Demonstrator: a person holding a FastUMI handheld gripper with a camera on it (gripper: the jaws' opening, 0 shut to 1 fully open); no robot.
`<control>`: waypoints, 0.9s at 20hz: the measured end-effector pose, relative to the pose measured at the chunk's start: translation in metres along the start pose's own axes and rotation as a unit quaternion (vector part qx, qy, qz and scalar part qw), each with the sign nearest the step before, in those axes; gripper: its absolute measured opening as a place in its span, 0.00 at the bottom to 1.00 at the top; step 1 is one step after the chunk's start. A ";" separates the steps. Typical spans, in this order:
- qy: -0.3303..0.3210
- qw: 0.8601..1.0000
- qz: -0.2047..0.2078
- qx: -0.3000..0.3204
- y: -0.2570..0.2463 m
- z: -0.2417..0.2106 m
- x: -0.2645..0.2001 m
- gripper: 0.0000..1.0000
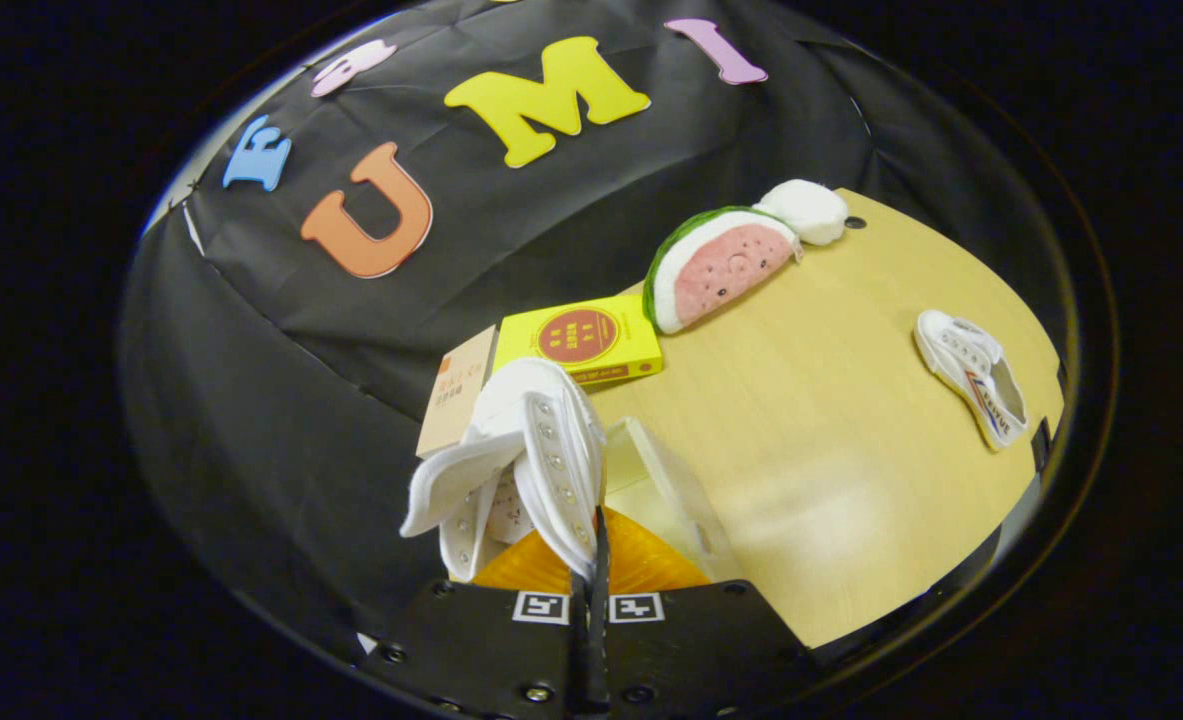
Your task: Open the storage box then place both shoes into the box .Put the left shoe in first, then the right shoe, with the right side of both shoes facing outward in a uniform manner.
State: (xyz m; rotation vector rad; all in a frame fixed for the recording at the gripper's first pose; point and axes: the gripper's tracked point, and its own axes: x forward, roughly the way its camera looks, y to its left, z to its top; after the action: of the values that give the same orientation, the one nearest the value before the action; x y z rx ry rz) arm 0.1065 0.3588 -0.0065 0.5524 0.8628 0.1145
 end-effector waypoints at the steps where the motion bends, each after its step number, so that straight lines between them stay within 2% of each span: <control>1: 0.001 1.000 -0.006 0.006 0.004 -0.011 0.008 0.00; 6: 0.019 0.999 -0.025 0.026 0.015 -0.058 0.030 0.00; 10: 0.018 0.999 -0.043 0.023 0.013 -0.078 0.040 0.00; 14: 0.034 0.997 -0.051 0.047 0.008 -0.092 0.055 0.00; 16: 0.061 0.995 -0.057 0.047 0.007 -0.105 0.064 0.05; 17: 0.070 0.995 -0.053 0.049 0.006 -0.108 0.066 0.22; 18: 0.076 0.995 -0.050 0.048 0.009 -0.111 0.069 0.30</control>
State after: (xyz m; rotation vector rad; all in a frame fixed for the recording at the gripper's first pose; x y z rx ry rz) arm 0.0696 0.4339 -0.1074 0.5946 1.0461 0.0243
